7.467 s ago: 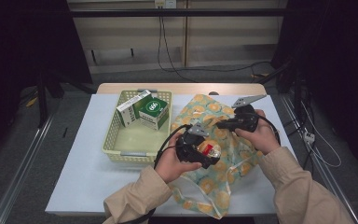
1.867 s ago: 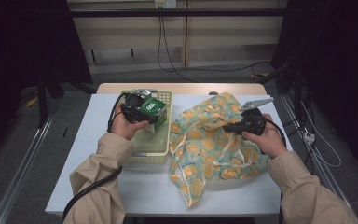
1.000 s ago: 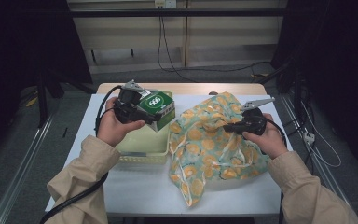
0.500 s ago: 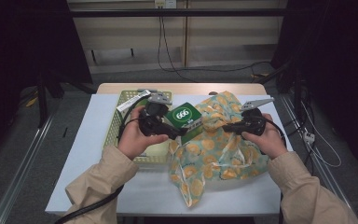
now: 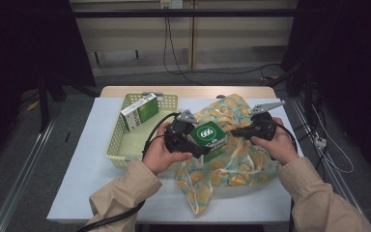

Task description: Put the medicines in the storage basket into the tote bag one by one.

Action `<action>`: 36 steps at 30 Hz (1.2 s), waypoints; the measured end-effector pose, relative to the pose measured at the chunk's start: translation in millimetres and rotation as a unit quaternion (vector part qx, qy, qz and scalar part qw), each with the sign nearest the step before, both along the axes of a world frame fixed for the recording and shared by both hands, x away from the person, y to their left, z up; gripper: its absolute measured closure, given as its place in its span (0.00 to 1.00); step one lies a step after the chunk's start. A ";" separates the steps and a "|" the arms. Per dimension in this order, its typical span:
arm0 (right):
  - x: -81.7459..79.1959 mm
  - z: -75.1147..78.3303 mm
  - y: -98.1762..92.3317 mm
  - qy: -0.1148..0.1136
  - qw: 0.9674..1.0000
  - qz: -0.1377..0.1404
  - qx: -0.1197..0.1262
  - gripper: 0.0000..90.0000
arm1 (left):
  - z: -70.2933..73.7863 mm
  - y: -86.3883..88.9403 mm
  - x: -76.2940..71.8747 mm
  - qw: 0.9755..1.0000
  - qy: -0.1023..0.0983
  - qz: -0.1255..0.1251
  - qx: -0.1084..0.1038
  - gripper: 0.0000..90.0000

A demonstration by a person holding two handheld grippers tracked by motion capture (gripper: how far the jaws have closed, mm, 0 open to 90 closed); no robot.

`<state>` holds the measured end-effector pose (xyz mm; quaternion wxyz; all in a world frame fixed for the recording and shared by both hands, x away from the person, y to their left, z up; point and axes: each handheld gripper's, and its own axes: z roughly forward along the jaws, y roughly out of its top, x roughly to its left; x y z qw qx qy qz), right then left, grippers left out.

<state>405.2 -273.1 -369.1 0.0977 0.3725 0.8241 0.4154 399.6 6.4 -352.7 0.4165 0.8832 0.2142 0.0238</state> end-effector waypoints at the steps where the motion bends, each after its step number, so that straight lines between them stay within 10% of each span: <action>1: 0.0 -0.1 0.0 0.000 1.000 0.000 0.001 1.00 | -3.3 -2.3 -0.9 1.000 0.003 0.000 0.000 0.18; 36: -1.7 1.5 -0.9 -0.004 1.000 0.000 0.011 1.00 | -57.0 -47.9 11.8 0.999 0.004 0.034 0.028 0.18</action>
